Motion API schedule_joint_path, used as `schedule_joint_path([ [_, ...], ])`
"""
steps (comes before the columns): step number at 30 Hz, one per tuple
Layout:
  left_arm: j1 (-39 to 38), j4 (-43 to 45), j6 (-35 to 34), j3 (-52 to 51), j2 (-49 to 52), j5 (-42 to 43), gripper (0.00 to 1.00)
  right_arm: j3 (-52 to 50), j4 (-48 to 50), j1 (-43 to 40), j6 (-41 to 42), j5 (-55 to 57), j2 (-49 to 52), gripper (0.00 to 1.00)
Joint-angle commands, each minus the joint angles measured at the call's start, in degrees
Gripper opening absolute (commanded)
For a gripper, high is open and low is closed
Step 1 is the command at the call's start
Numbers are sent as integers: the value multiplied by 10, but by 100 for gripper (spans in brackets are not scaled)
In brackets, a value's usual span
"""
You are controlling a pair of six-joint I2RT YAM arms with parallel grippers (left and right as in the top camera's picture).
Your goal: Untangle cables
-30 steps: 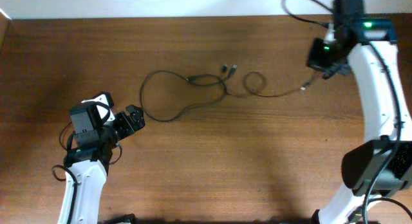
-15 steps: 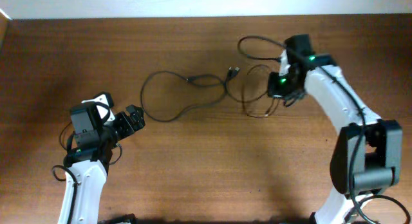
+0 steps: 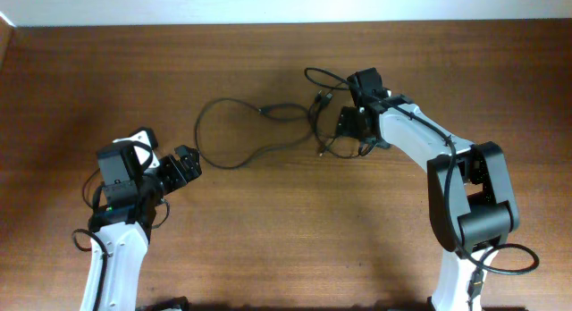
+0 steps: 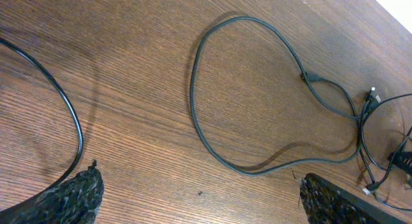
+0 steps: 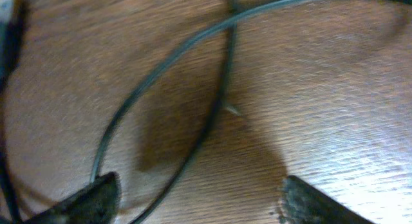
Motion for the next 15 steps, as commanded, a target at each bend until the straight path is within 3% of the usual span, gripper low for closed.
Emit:
schedule_joint_path([
  [1,-1,1,3,1,-2,6,99,-2,2,7,28,42,15,98],
  [5,-1,1,3,1,-2,6,99,-2,-3,10,139,41,22,98],
  [8,-1,1,3,1,-2,6,99,-2,9,12,132,44,24,93],
  [10,-1,1,3,1,-2,6,99,-2,-8,15,137,69,33,99],
  [12,-1,1,3,1,-2,6,99,-2,-29,11,184,69,32,99],
  [13,-1,1,3,1,-2,6,99,-2,-61,1,256,69,26,99],
  [15,-1,1,3,1,-2,6,99,-2,-56,-22,247,33,7,99],
])
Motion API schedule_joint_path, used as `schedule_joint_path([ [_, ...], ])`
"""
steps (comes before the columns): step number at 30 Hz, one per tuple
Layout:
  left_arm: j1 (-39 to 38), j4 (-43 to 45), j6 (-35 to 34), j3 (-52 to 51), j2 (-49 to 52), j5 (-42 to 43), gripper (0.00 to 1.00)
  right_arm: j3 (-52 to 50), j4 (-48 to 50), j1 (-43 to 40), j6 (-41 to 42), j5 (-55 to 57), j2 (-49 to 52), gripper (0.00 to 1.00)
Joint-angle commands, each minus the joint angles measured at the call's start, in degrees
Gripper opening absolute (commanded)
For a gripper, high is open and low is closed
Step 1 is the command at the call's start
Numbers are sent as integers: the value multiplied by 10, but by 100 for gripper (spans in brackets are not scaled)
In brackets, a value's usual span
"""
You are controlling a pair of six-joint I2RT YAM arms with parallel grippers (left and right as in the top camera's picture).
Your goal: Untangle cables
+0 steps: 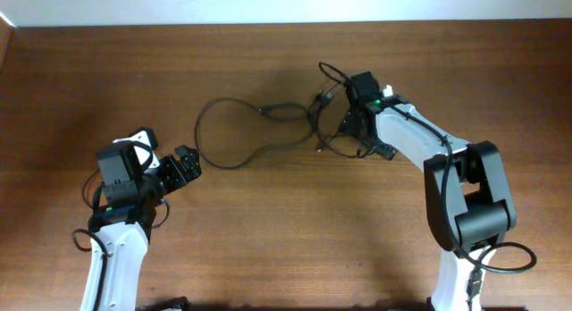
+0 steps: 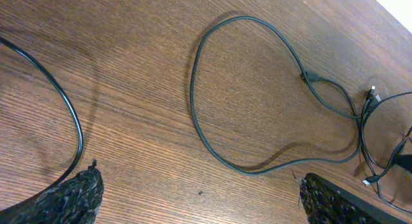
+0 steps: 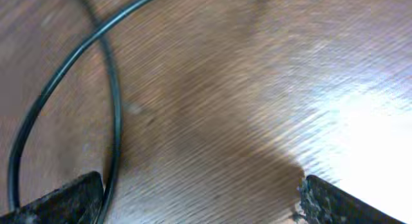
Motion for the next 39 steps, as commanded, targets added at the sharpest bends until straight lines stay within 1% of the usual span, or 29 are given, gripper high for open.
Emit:
schedule_joint_path([
  [1,-1,1,3,1,-2,6,99,-6,12,-34,15,-59,-14,99],
  [3,-1,1,3,1,-2,6,99,-6,16,-41,12,-67,-48,98],
  [5,-1,1,3,1,-2,6,99,-7,64,-38,-47,-134,-55,99],
  [6,-1,1,3,1,-2,6,99,-7,81,-28,-57,-138,-48,98],
  [9,-1,1,3,1,-2,6,99,-7,97,17,-57,-70,-25,98],
  [11,-1,1,3,1,-2,6,99,-7,88,35,-56,-18,-4,98],
  [15,-1,1,3,1,-2,6,99,-7,64,34,-54,-18,46,98],
  [16,-1,1,3,1,-2,6,99,-7,57,34,-53,-19,50,96],
  [17,-1,1,3,1,-2,6,99,-7,47,34,-45,-18,52,85],
  [18,-1,1,3,1,-2,6,99,-7,27,33,-34,-19,52,67],
  [19,-1,1,3,1,-2,6,99,-7,6,33,-29,-18,52,39],
  [20,-1,1,3,1,-2,6,99,-7,-14,32,-29,-18,52,17],
  [21,-1,1,3,1,-2,6,99,-7,-37,29,-30,-18,52,4],
  [22,-1,1,3,1,-2,6,99,-7,-59,23,-38,-18,52,4],
  [24,-1,1,3,1,-2,6,99,-7,-82,3,-124,-20,50,4],
  [25,-1,1,3,1,-2,6,99,-7,-100,-14,-136,-16,46,4],
  [27,-1,1,3,1,-2,6,99,-5,-131,-70,-141,2,30,4],
  [29,-1,1,3,1,-2,6,99,7,-146,-143,-192,16,5,4],
  [30,-1,1,3,1,-2,6,99,18,-157,-184,-196,45,-6,4],
  [32,-1,1,3,1,-2,6,99,37,-160,-249,-206,82,-11,4],
  [33,-1,1,3,1,-2,6,99,50,-154,-289,-229,82,-11,4],
  [34,-1,1,3,1,-2,6,99,64,-131,-346,-279,54,-11,4],
  [35,-1,1,3,1,-2,6,99,85,-99,-411,-363,-35,-11,4],
  [36,-1,1,3,1,-2,6,99,108,-96,-457,-425,-128,-11,4],
  [37,-1,1,3,1,-2,6,99,125,-98,-485,-450,-183,-11,4],
  [39,-1,1,3,1,-2,6,99,163,-104,-537,-451,-281,-11,4],
])
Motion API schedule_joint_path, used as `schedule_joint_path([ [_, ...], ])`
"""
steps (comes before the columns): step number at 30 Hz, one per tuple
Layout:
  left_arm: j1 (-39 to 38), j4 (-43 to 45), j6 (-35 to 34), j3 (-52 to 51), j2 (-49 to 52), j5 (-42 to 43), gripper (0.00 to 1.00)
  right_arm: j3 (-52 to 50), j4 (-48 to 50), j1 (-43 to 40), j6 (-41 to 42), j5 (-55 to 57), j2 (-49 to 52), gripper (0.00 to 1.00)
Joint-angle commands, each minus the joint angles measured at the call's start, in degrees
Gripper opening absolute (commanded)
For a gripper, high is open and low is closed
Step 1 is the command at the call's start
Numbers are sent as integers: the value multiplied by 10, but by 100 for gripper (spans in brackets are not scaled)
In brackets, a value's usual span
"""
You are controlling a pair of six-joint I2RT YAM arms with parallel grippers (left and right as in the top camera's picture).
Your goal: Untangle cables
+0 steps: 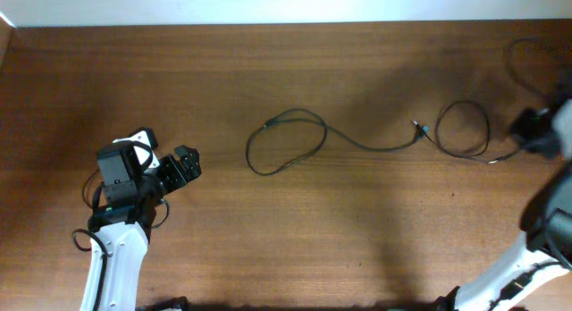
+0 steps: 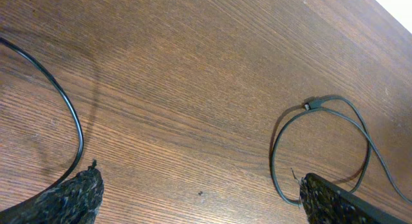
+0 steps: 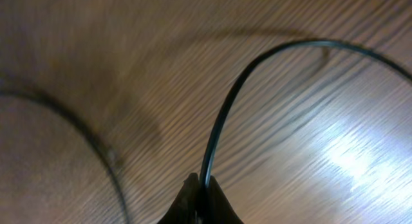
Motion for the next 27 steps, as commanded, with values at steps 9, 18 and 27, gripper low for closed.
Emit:
schedule_joint_path([
  [9,-1,1,3,1,-2,6,99,174,-90,40,-85,-325,-96,4],
  [18,25,27,30,23,-38,2,99,200,173,492,-13,-262,-115,4],
  [27,271,-112,2,171,-217,0,99,200,381,671,22,-246,32,4],
])
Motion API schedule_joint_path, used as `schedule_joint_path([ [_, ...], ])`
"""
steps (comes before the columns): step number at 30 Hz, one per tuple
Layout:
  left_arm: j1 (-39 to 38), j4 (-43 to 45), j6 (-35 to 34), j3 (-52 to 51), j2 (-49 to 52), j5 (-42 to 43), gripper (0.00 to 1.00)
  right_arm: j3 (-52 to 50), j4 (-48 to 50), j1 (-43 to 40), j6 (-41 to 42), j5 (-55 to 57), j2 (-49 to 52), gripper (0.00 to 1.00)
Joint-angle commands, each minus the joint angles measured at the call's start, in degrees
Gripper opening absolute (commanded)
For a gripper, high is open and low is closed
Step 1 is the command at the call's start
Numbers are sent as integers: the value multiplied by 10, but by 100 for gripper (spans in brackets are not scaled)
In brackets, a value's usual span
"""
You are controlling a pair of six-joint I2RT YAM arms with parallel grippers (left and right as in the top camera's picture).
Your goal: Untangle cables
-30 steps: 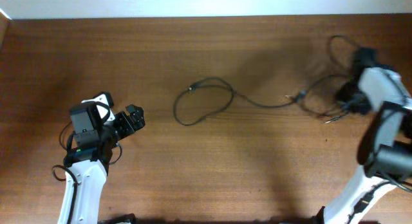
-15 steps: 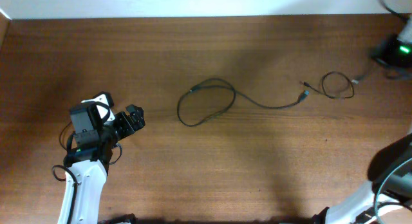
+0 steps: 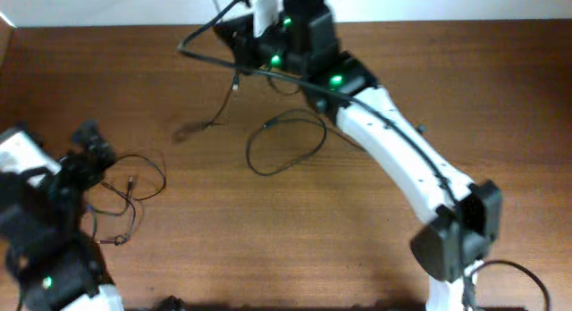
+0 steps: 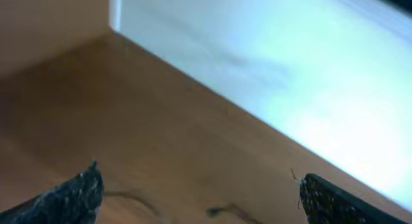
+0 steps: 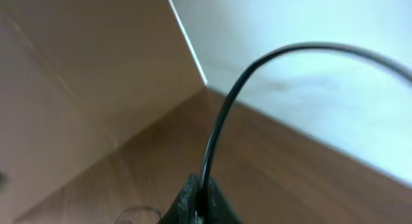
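A black cable loop (image 3: 286,141) lies flat at the table's centre. My right arm reaches across to the back left, and my right gripper (image 3: 239,32) is raised there, shut on a black cable (image 3: 201,34) that arcs up off the table. In the right wrist view the jaws (image 5: 201,199) pinch that cable (image 5: 225,114). A thin cable (image 3: 134,181) with small plugs lies at the left. My left gripper (image 3: 89,137) is beside it, raised and open (image 4: 196,192), with nothing between its fingers.
The white wall (image 4: 290,76) runs along the back edge of the wooden table (image 3: 268,239). A side panel (image 5: 77,76) meets it at the far left corner. The right arm's forearm (image 3: 402,159) crosses the table diagonally above the surface.
My right gripper was at the far right edge, shut on the cable; now it holds it raised at the back left. The left arm has risen and shifted left. A thin cable now lies beside it.
First the cables lay tangled at the back centre, with my right gripper open over the knot, then still open slightly further left. Then it was shut on a cable at the far right, with the loop stretched out. Now it holds the cable at the back left.
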Motion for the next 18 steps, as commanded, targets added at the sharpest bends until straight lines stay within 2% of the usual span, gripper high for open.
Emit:
schedule_joint_path([
  [1,61,-46,-30,5,-17,3,99,1,-5,9,28,12,97,4],
  [4,59,-69,-30,5,-11,22,99,1,-47,9,41,12,153,4],
  [5,59,-72,-30,5,-7,61,99,1,-64,9,41,12,164,8],
  [6,59,-72,-30,5,-2,97,99,1,-72,9,39,9,165,19],
  [7,59,-72,-30,5,5,129,99,2,-77,8,34,10,165,50],
  [8,57,-72,-30,5,10,151,99,6,-85,5,26,10,165,64],
  [9,54,-73,-30,5,20,183,99,22,-113,-5,17,15,165,83],
  [10,44,-73,-30,5,32,208,99,42,-145,-17,17,17,165,96],
  [12,1,-72,-33,5,61,232,99,125,-261,-61,0,14,165,98],
  [15,-78,-66,-69,5,91,232,99,271,-464,-128,-69,26,165,98],
  [17,-142,-60,-95,5,112,225,99,342,-574,-165,-65,100,165,98],
  [18,-182,-56,-113,5,125,205,99,385,-649,-190,-36,170,165,98],
])
